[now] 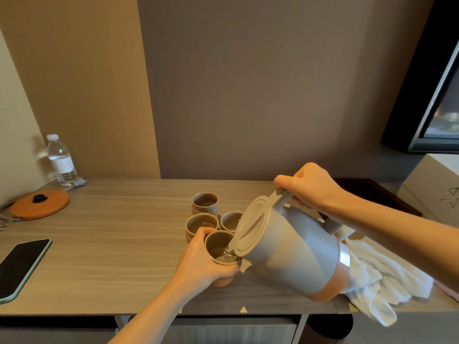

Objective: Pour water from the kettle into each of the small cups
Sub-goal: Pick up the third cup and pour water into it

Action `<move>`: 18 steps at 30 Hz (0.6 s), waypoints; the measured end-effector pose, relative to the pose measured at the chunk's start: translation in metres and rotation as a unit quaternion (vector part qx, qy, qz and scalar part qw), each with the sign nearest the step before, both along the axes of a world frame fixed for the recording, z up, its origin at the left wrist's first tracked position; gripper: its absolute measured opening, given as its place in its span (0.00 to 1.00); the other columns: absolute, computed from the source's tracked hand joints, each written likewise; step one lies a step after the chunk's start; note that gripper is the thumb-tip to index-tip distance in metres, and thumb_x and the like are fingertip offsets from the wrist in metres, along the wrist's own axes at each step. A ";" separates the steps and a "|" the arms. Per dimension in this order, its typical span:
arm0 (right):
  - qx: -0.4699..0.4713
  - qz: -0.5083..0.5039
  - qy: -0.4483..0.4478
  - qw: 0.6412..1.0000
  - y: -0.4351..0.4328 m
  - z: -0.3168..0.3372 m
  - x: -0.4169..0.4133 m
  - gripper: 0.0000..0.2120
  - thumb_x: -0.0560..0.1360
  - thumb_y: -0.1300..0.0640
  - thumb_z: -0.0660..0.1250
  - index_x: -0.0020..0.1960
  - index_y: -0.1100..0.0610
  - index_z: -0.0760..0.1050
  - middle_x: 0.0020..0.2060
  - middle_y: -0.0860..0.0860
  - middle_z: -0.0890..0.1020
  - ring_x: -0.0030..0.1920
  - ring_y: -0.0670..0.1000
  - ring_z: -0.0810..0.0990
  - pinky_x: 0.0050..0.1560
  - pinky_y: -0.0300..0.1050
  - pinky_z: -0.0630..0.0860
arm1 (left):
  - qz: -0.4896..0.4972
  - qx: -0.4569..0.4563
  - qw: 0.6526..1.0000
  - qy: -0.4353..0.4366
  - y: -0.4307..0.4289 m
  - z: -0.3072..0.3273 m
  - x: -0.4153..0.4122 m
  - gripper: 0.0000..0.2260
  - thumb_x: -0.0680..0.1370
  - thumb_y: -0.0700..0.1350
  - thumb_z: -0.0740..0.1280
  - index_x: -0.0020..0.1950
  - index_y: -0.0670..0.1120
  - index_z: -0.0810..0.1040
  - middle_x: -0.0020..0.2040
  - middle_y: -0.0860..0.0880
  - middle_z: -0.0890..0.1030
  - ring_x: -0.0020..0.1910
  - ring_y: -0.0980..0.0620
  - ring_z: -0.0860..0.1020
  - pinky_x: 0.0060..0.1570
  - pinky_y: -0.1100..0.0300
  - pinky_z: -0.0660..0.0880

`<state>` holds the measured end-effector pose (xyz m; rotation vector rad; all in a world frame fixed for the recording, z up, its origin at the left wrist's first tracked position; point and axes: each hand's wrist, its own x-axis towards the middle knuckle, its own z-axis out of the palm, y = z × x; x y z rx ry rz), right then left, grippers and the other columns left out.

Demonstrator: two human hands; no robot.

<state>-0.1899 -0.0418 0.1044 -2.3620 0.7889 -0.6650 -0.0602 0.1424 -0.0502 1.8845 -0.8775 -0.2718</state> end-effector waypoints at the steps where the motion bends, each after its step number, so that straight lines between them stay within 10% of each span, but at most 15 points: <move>1: -0.002 0.000 0.003 1.000 0.000 0.000 0.000 0.26 0.62 0.43 0.64 0.30 0.70 0.74 0.23 0.56 0.69 0.27 0.54 0.65 0.33 0.50 0.70 | -0.001 -0.001 1.000 0.003 0.000 0.000 0.000 0.35 0.56 0.55 0.84 0.56 0.59 0.69 0.53 0.60 0.78 0.55 0.56 0.77 0.54 0.57 0.79; 18: -0.021 0.012 0.002 1.000 0.003 0.007 0.004 0.23 0.69 0.49 0.66 0.33 0.71 0.76 0.25 0.57 0.70 0.29 0.54 0.67 0.34 0.49 0.69 | 0.008 -0.009 1.000 0.017 -0.002 -0.002 0.000 0.37 0.55 0.55 0.84 0.58 0.56 0.70 0.54 0.59 0.78 0.55 0.55 0.77 0.55 0.55 0.79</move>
